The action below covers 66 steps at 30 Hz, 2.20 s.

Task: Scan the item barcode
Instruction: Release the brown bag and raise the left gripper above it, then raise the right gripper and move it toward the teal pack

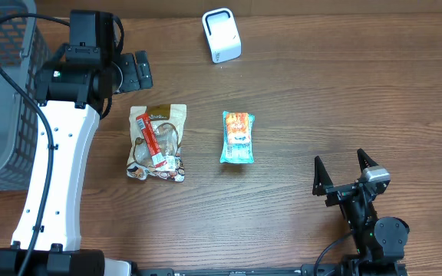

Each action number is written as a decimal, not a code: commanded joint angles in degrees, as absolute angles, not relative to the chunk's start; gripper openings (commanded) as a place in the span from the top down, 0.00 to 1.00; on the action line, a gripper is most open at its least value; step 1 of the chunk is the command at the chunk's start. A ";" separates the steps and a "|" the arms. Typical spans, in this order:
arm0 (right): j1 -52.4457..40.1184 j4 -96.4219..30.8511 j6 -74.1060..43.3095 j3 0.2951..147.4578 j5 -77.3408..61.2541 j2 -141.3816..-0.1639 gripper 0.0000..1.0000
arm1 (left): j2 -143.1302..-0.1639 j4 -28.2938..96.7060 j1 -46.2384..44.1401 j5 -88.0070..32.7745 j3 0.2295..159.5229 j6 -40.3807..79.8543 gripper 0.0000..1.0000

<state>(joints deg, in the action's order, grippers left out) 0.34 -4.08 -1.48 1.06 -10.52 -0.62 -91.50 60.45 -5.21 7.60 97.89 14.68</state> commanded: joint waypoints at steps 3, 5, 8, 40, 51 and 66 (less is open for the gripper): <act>0.56 -3.77 -1.08 0.45 -10.59 -0.19 0.00 | -91.61 60.42 -5.04 8.56 98.63 15.44 0.00; 0.56 -3.77 -1.08 0.45 -10.59 -0.19 0.00 | -91.61 60.42 -5.04 8.56 98.63 15.44 0.00; 0.56 -3.77 -1.08 0.45 -10.59 -0.19 0.00 | -91.61 60.40 -5.04 8.54 98.63 15.44 0.00; 0.56 -3.77 -1.08 0.45 -10.59 -0.19 0.00 | -91.61 60.42 -5.04 8.54 98.63 15.44 0.00; 0.56 -1.56 -1.02 0.45 -7.40 -0.19 0.00 | -91.61 60.42 -5.04 8.54 98.63 15.44 0.00; 0.45 -5.63 -13.63 8.69 -12.75 -0.51 0.00 | -91.61 60.42 -5.04 8.54 98.63 15.44 0.00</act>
<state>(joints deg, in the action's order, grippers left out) 0.34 -3.22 -8.36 1.93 -11.35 -0.64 -91.50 60.45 -5.21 7.60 97.89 14.68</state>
